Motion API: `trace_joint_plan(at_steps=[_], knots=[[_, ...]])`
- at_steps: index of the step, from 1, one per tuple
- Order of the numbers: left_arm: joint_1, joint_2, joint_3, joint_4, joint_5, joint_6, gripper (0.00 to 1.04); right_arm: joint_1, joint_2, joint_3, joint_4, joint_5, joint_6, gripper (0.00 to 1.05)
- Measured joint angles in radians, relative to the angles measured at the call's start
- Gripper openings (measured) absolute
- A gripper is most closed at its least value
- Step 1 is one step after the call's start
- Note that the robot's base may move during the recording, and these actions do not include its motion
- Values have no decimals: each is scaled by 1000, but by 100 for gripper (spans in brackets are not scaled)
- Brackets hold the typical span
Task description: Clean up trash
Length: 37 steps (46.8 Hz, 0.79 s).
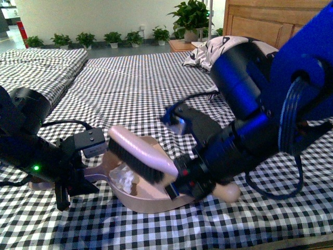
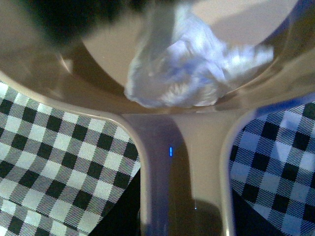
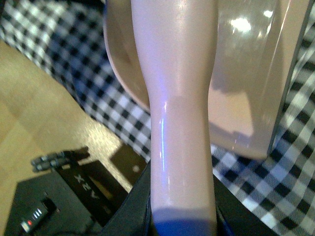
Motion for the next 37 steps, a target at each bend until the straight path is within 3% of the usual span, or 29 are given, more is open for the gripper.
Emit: trace_joint_plan(at_steps=[13, 22, 27, 32, 37], knots=[[1, 0, 0, 26, 15, -13, 24, -88, -5, 54, -1, 98, 90, 19], [4, -42, -50, 141, 76, -74, 24, -158, -8, 37, 70, 159, 113, 19], [19, -97, -104, 280, 104, -159, 24, -164, -37, 14, 144, 166, 124, 19], [56, -179, -165, 538, 38, -341, 24, -175, -111, -5, 272, 230, 108, 19], [103, -265, -224, 689, 6, -490, 24, -198, -181, -16, 374, 277, 108, 19]])
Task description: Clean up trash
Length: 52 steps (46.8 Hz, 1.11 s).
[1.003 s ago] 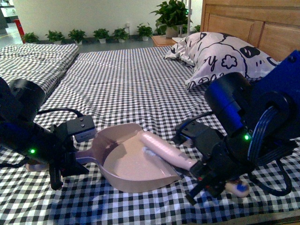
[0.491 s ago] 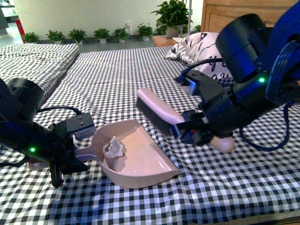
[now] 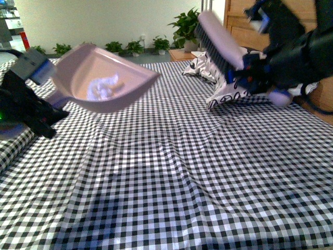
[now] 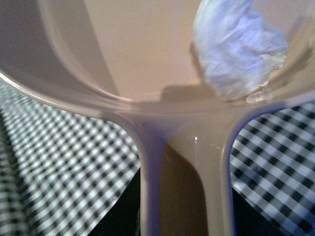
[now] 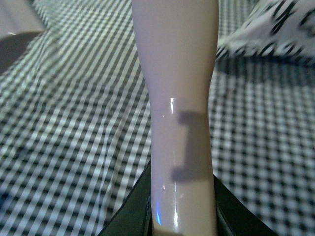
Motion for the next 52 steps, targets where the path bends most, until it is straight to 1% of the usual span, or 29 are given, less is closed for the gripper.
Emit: trace_joint_plan(at_steps=[5, 10, 13, 14, 18, 24, 28, 32, 36, 38, 40, 47, 49, 52], knots=[[58, -136, -104, 113, -53, -147, 24, -32, -102, -29, 100, 36, 16, 19], [82, -272, -209, 146, -132, -251, 24, -47, -209, -88, 165, 47, 19, 19], [87, -361, -245, 74, -209, -316, 24, -54, -287, -133, 186, 46, 19, 19], [87, -401, -267, 59, -259, -338, 24, -57, -325, -154, 193, 45, 20, 19], [86, -526, -337, 11, -360, -376, 24, -73, -447, -214, 204, 47, 20, 19], [78, -659, -402, -38, -454, -425, 24, -90, -579, -274, 204, 51, 19, 19], [53, -769, -450, -63, -542, -447, 24, -99, -684, -324, 191, 43, 11, 19], [21, -868, -482, -91, -605, -465, 24, -108, -771, -369, 161, 19, 9, 19], [-29, -986, -511, -135, -673, -481, 24, -116, -866, -422, 114, -5, 9, 19], [-73, -1064, -532, -154, -726, -484, 24, -121, -930, -460, 76, -13, 11, 19], [-101, -1107, -543, -164, -763, -484, 24, -122, -966, -484, 55, -14, 13, 19], [-225, -1273, -600, -189, -950, -460, 24, -121, -1136, -596, -27, 10, 20, 19], [-242, -1314, -616, -208, -999, -459, 24, -121, -1182, -621, -49, 18, 24, 19], [-255, -1365, -629, -248, -1038, -460, 24, -123, -1239, -646, -79, 36, 32, 19]])
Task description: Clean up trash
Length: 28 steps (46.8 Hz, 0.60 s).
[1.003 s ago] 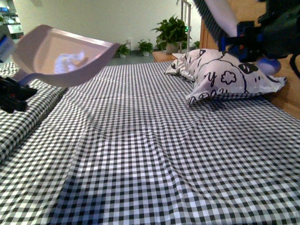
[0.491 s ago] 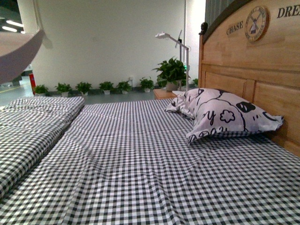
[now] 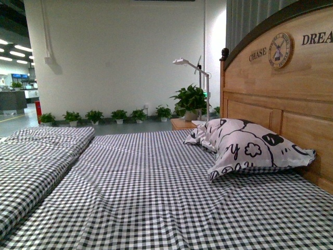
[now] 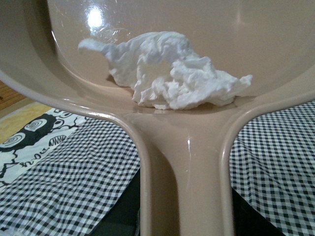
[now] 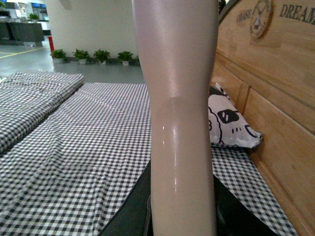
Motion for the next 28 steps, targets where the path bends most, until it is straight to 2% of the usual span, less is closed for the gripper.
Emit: trace_joint_plan(at_steps=[7, 28], knots=[[-8, -102, -5, -79, 2, -3, 24, 6, -108, -25, -79, 13, 25, 19], [-7, -111, -8, -81, 2, -6, 24, 14, -119, -30, -85, 14, 32, 19]])
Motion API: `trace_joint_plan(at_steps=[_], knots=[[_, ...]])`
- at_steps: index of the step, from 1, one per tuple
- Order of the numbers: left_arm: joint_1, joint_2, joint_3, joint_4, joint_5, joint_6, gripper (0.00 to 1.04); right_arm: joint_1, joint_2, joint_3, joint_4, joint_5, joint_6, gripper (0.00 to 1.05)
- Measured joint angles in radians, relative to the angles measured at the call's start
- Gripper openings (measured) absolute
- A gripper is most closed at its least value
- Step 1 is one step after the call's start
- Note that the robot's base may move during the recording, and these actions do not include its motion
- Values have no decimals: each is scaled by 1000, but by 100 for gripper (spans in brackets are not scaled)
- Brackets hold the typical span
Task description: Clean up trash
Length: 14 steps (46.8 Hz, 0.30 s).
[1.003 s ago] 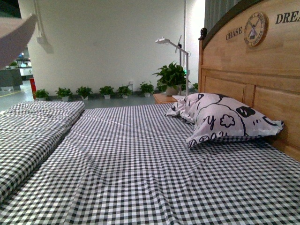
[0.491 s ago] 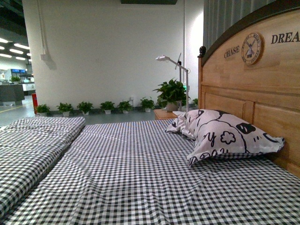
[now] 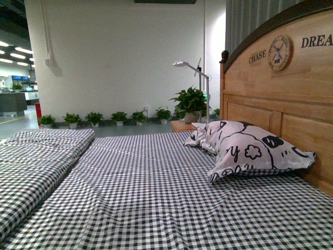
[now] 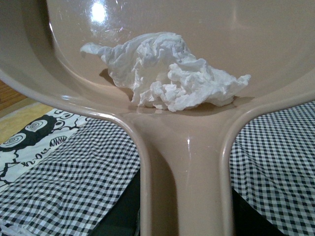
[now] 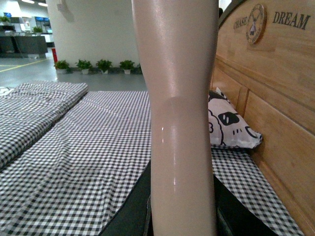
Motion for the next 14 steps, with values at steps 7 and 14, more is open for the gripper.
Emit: trace_joint_plan(at_steps=[7, 14], knots=[[0, 0, 0, 0, 1, 0, 24, 0, 0, 0, 0, -2, 0, 19], [0, 0, 0, 0, 0, 0, 24, 0, 0, 0, 0, -2, 0, 19]])
